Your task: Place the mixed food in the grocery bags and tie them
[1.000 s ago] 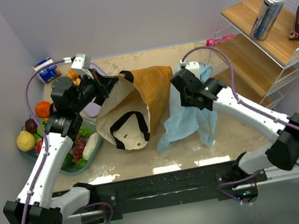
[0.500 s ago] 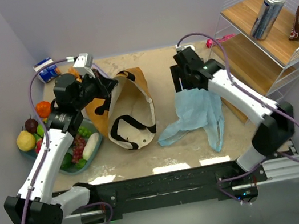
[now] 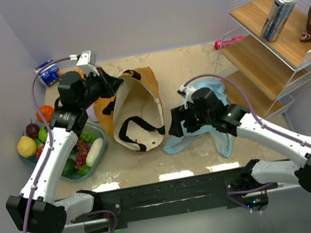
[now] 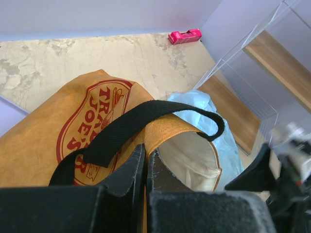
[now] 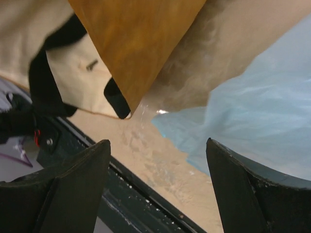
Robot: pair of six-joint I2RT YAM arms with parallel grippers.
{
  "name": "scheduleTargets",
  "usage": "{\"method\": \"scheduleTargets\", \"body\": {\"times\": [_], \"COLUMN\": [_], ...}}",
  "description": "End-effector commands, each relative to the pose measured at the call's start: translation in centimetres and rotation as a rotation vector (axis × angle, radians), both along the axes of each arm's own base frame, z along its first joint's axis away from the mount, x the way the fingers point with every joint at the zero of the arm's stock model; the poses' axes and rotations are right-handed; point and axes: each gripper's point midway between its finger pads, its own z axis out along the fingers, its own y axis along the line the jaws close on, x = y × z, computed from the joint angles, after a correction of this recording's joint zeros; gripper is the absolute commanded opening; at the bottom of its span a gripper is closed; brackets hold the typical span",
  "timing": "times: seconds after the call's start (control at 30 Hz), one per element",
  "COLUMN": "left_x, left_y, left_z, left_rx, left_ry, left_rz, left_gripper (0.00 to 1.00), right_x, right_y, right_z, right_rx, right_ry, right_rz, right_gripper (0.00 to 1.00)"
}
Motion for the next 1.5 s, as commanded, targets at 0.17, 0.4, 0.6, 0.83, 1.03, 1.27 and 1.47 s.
{"method": "scheduleTargets", "body": {"times": [0.17, 0.4, 0.6, 0.83, 1.03, 1.27, 1.47], "left_x": [0.3, -0.2, -0.4, -1.1, -1.9, -3.1, -4.9], "left_y": [-0.5, -0.8, 0.2, 1.8, 0.9, 0.8, -1.3], "left_z": [6.1, 6.5, 6.6, 4.8, 1.4, 0.8, 3.7], "left_rx": [-0.102, -0.118, -0.084, -0.014, 0.095, 0.188, 0.122], "left_ry": [-0.145, -0.138, -0.134, -0.134, -0.043, -0.039, -0.072], "left_rz": [-0.010, -0.028, -0.019, 0.021, -0.091, -0.177, -0.334], "left_gripper": [0.00, 0.00, 0.00, 0.00, 0.00, 0.00, 0.00], "right_x": [0.8, 3.2, 4.2, 3.1, -0.5, -3.8, -4.1], "right_y": [6.3, 7.7, 5.3, 2.7, 4.3, 4.4, 4.8], "right_z": [0.5, -2.6, 1.3, 10.4, 12.9, 13.2, 15.5], "right_rx": [0.192, 0.119, -0.019, -0.092, 0.017, 0.096, 0.273], "right_ry": [-0.056, -0.064, -0.113, -0.172, -0.075, 0.029, 0.064], "right_rz": [0.044, 0.035, -0.021, -0.002, 0.157, 0.254, 0.286], "right_gripper": [0.81, 0.63, 0.00, 0.00, 0.00, 0.00, 0.04]}}
